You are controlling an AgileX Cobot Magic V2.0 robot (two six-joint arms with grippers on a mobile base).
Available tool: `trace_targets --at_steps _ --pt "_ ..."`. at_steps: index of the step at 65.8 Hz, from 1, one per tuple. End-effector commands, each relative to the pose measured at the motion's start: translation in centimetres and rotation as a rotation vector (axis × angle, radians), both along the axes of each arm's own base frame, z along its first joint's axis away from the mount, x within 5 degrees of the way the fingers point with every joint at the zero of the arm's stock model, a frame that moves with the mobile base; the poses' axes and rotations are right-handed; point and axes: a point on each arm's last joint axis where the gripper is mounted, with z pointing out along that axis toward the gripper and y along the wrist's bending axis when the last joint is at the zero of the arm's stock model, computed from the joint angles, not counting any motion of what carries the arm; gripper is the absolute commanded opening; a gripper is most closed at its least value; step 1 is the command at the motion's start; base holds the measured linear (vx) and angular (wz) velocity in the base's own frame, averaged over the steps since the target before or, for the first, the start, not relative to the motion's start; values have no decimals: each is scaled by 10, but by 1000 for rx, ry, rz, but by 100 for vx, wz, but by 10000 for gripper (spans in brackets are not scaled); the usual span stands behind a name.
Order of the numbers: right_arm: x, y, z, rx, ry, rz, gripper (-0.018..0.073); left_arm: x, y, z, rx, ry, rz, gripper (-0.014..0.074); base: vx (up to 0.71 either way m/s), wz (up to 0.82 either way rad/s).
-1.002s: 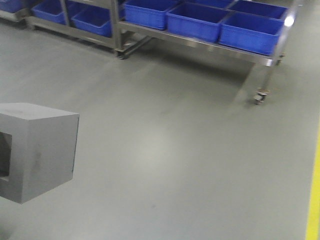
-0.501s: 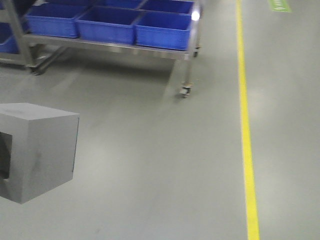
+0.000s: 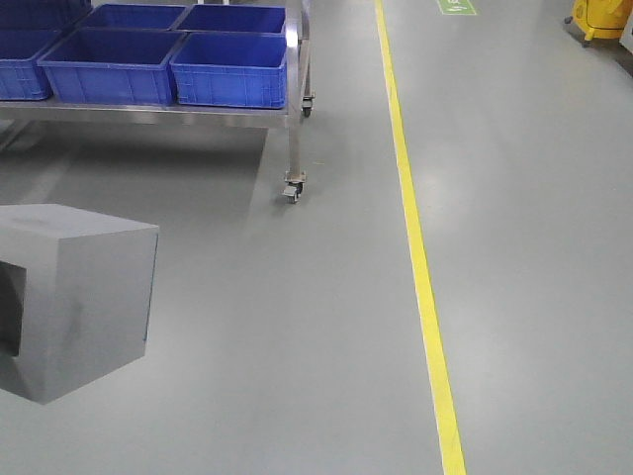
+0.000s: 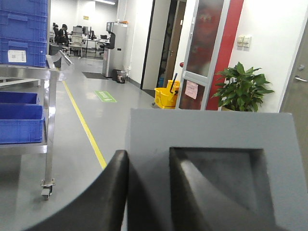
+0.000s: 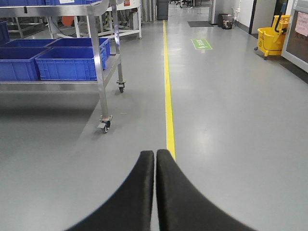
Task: Sort gray base to blue bin
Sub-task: 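Drive away from the table carrying the block in the left gripper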
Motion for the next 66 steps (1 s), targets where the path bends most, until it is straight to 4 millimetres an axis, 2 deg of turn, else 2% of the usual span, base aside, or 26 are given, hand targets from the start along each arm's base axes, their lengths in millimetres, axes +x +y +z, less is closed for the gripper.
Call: trace_targets --at_steps 1,66 --pt "2 0 5 -18 -52 1 -5 -2 3 20 -77 -117 15 -6 21 -5" --pt "2 0 5 -18 -52 1 -5 -2 3 20 -77 -117 15 -6 27 10"
